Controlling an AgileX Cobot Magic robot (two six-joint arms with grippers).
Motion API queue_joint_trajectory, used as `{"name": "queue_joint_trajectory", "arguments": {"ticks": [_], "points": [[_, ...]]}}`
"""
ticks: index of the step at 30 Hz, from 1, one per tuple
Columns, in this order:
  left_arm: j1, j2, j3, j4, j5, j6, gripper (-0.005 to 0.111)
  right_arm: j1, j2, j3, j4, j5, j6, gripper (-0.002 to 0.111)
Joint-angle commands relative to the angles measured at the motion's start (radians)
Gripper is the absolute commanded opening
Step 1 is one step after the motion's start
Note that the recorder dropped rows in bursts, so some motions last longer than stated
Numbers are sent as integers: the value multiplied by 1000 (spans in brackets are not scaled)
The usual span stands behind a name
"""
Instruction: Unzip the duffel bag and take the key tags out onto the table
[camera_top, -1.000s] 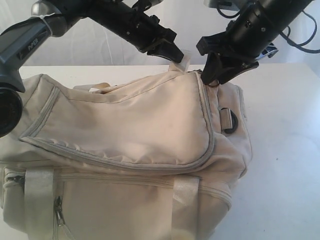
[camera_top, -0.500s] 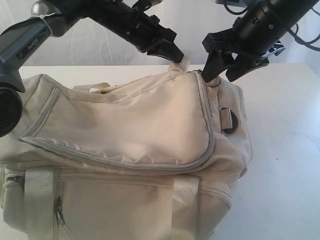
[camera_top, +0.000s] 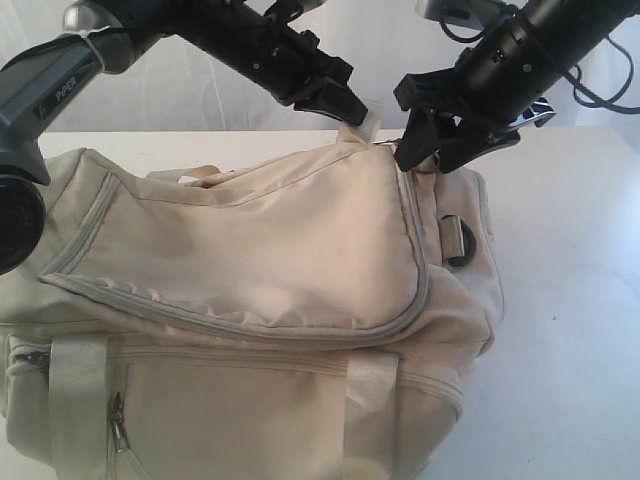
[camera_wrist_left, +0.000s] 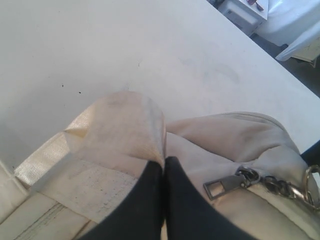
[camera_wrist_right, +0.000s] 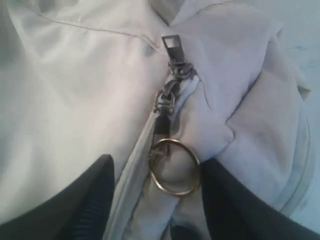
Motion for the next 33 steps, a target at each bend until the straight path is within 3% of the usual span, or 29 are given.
{"name": "queue_joint_trajectory", "arguments": {"ticks": [1,12,22,33], "points": [[2,-20,-11,-38,12,-1,0,-7,-2,3,14,-12,-8,45],[2,-20,-11,-38,12,-1,0,-7,-2,3,14,-28,-8,26],[2,-20,-11,-38,12,-1,0,-7,-2,3,14,-23,-8,0],[2,-20,-11,-38,10,-1,0,-7,-2,3,17,37,-8,0]]}}
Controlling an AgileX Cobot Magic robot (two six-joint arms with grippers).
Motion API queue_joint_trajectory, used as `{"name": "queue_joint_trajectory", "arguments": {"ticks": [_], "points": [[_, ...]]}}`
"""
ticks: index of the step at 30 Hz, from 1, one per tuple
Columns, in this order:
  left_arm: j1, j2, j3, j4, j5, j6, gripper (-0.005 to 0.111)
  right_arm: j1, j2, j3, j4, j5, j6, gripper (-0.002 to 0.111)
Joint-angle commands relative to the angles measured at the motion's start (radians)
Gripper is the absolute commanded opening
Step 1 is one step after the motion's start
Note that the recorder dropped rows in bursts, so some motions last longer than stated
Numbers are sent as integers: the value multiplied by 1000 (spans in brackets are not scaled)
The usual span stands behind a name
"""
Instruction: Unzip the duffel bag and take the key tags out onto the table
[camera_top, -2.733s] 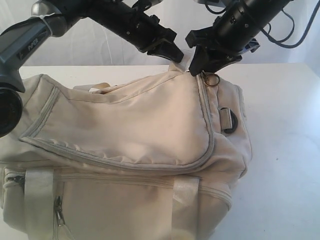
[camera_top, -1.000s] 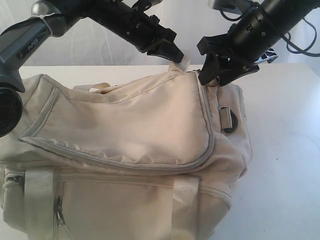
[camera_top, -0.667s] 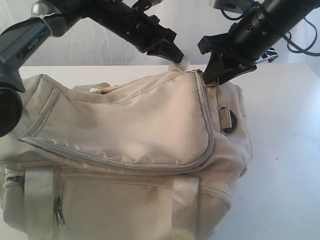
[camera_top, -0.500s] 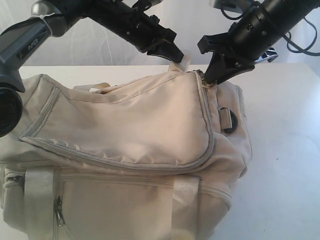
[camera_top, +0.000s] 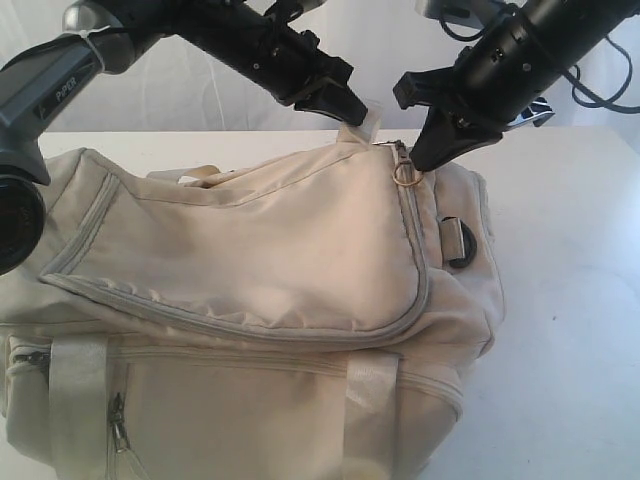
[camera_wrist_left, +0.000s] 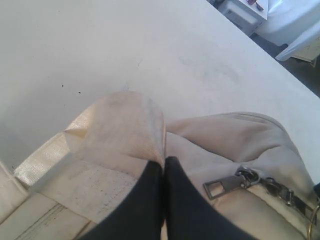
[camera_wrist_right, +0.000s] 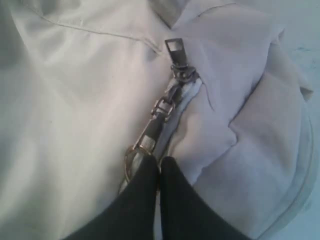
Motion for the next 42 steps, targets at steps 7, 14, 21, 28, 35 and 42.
{"name": "queue_joint_trajectory", "arguments": {"ticks": [7,14,21,28,35,42], "points": [[2,-20,-11,-38,10,-1,0,-7,-49,3,13,51,-23,0],[2,-20,-11,-38,10,-1,0,-7,-103,9,13,51,-33,0],[2,-20,-11,-38,10,-1,0,-7,-141,89,13,51,-43,0],[2,-20,-11,-38,10,-1,0,15,-138,121,52,-71,-116,2],[2,-20,-11,-38,10,-1,0,58,-102,121,68,-148,-120,48],[2,-20,-11,-43,10,1,0,72,-74,121,-7,-214,-78,57]]}}
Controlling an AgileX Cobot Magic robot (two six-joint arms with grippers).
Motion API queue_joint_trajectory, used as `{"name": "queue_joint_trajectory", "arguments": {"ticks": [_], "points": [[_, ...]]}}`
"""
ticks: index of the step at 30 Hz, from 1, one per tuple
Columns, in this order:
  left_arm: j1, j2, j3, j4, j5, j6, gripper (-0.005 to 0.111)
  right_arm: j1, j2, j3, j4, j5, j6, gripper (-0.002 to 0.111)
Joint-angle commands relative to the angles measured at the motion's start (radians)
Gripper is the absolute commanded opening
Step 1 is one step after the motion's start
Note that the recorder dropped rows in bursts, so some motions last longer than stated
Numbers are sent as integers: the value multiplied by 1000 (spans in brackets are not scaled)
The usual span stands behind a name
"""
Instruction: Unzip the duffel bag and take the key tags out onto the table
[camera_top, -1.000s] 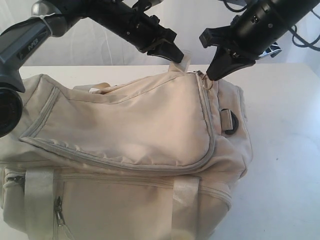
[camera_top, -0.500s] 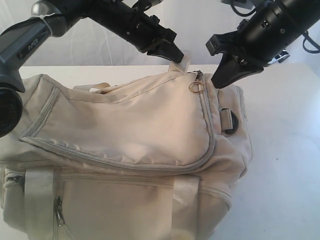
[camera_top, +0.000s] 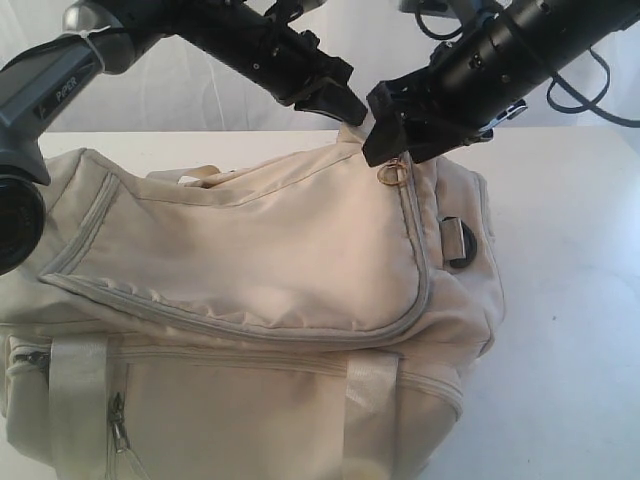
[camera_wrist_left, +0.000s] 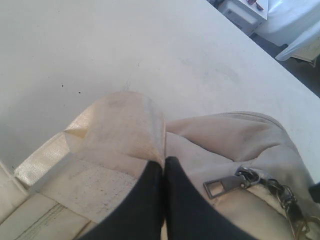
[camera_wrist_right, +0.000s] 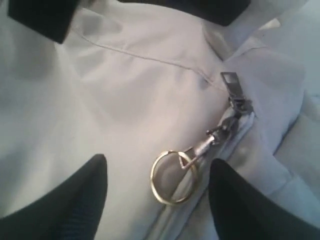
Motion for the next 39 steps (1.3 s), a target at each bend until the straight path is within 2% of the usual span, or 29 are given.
{"name": "queue_joint_trajectory", "arguments": {"ticks": [1,14,18,29,39], "points": [[2,-20,-11,-43,10,1,0,2,9,4,-43,-36,27,57],[2,-20,-11,-43,10,1,0,48,67,4,-48,0,47,56],[2,-20,-11,-43,10,3,0,48,67,4,-116,2,100,37],[2,-20,-11,-43,10,5,0,48,45,4,-122,15,102,1],[2,-20,-11,-43,10,5,0,48,8,4,-156,40,104,0]]}}
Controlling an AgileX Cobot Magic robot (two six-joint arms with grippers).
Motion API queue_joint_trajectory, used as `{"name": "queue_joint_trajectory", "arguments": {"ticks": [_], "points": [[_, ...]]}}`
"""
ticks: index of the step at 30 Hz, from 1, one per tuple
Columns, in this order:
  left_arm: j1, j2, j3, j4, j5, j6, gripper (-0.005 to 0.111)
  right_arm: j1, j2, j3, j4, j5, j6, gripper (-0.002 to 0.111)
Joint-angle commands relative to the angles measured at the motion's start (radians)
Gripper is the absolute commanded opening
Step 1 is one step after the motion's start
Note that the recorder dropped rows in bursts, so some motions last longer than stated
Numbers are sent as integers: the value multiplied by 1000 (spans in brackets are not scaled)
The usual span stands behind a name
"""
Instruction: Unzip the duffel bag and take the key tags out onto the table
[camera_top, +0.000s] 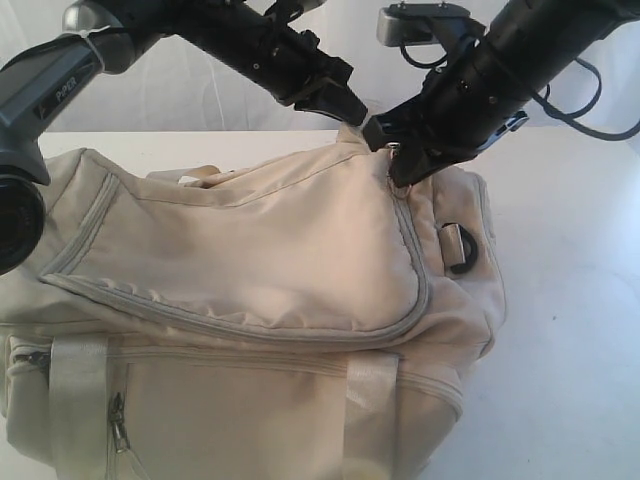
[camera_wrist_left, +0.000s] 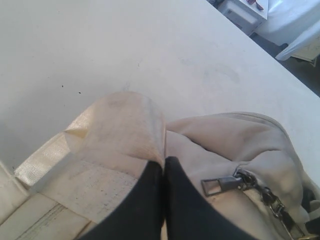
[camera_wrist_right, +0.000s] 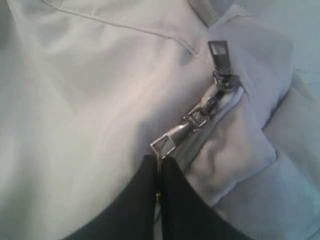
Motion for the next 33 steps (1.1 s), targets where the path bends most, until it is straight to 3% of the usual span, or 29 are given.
{"name": "queue_joint_trajectory", "arguments": {"ticks": [1,19,27,33], "points": [[2,-20,-11,-43,10,3,0,2,-14,4,-6,39,5,0],[2,-20,-11,-39,-5,-1,0,2,-182,8,-45,216,19,0],[2,-20,-11,-39,-10,-1,0,4,-310,180,-26,212,45,0],[2,-20,-11,-39,-10,-1,0,4,-400,320,96,165,35,0]]}}
